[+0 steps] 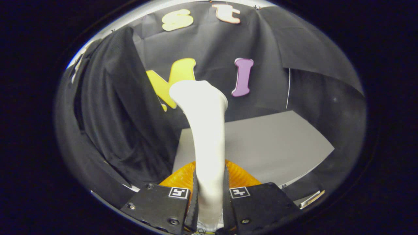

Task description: Iron the clothes twice with a garment steamer, once on the left side and once on the right side.

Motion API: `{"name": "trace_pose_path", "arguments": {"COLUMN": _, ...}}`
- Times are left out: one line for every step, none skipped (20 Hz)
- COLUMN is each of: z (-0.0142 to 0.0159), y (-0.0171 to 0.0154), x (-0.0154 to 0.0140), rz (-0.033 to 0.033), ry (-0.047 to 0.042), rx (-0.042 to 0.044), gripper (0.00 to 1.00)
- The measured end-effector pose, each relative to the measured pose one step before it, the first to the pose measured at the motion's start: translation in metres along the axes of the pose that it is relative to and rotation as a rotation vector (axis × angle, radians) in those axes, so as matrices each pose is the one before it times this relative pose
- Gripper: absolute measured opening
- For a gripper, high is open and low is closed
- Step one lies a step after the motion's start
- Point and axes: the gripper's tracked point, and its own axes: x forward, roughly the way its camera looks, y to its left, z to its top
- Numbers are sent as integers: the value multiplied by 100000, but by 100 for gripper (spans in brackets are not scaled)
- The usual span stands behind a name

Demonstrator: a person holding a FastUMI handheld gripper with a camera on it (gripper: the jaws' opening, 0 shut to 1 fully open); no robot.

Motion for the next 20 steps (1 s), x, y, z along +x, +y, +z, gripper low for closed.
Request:
{"name": "trace_pose_path", "arguments": {"z": 590, "y": 1024, "x": -2250, "rz": 372, "ry": -4391, "rx": 154, "gripper": 33}}
{"name": "trace_pose_path", "arguments": {"z": 864, "y": 809, "x": -1739, "rz": 457, "ry": -4092, "rx": -180, "gripper": 33}}
{"name": "trace_pose_path", "arguments": {"z": 910, "y": 776, "x": -1594, "rz": 187, "ry": -4380, "rx": 310, "gripper": 32}}
{"name": "trace_pose_path", "arguments": {"z": 878, "y": 677, "x": -851, "rz": -164, "ry": -4345, "rx": -145, "gripper": 32}}
{"name": "trace_pose_path", "arguments": {"z": 1351, "y": 362, "x": -587, "rz": -534, "ry": -4774, "rx": -472, "gripper": 32}}
{"name": "trace_pose_path", "arguments": {"z": 1312, "y": 875, "x": -1019, "rz": -244, "ry": -4748, "rx": -527, "gripper": 32}}
{"name": "trace_pose_path", "arguments": {"z": 1198, "y": 1128, "x": -534, "rz": 186, "ry": -4760, "rx": -408, "gripper": 32}}
{"name": "trace_pose_path", "arguments": {"z": 1389, "y": 1106, "x": -502, "rz": 337, "ry": -4741, "rx": -370, "gripper": 32}}
{"name": "trace_pose_path", "arguments": {"z": 1182, "y": 1006, "x": -412, "rz": 420, "ry": -4362, "rx": -1181, "gripper": 32}}
{"name": "trace_pose_path", "arguments": {"z": 1384, "y": 926, "x": -331, "rz": 416, "ry": -4397, "rx": -719, "gripper": 32}}
{"name": "trace_pose_path", "arguments": {"z": 1144, "y": 1103, "x": -131, "rz": 635, "ry": -3502, "rx": -1665, "gripper": 32}}
{"name": "trace_pose_path", "arguments": {"z": 1079, "y": 1102, "x": -97, "rz": 746, "ry": -3906, "rx": -892, "gripper": 32}}
{"name": "trace_pose_path", "arguments": {"z": 1072, "y": 1198, "x": 16, "rz": 972, "ry": -3786, "rx": -656, "gripper": 32}}
{"name": "trace_pose_path", "arguments": {"z": 1164, "y": 1215, "x": -31, "rz": 1041, "ry": -3956, "rx": -434, "gripper": 32}}
{"name": "trace_pose_path", "arguments": {"z": 1096, "y": 1097, "x": 12, "rz": 1123, "ry": -3815, "rx": -919, "gripper": 32}}
{"name": "trace_pose_path", "arguments": {"z": 911, "y": 1193, "x": 109, "rz": 1166, "ry": -3411, "rx": -1029, "gripper": 32}}
{"name": "trace_pose_path", "arguments": {"z": 489, "y": 995, "x": 193, "rz": 1377, "ry": -2897, "rx": -485, "gripper": 32}}
{"name": "trace_pose_path", "arguments": {"z": 643, "y": 1026, "x": 437, "rz": 1235, "ry": -2543, "rx": -1200, "gripper": 32}}
{"name": "trace_pose_path", "arguments": {"z": 146, "y": 762, "x": 632, "rz": 818, "ry": -1302, "rx": -1261, "gripper": 32}}
{"name": "trace_pose_path", "arguments": {"z": 201, "y": 957, "x": 387, "rz": 1172, "ry": -1952, "rx": -158, "gripper": 32}}
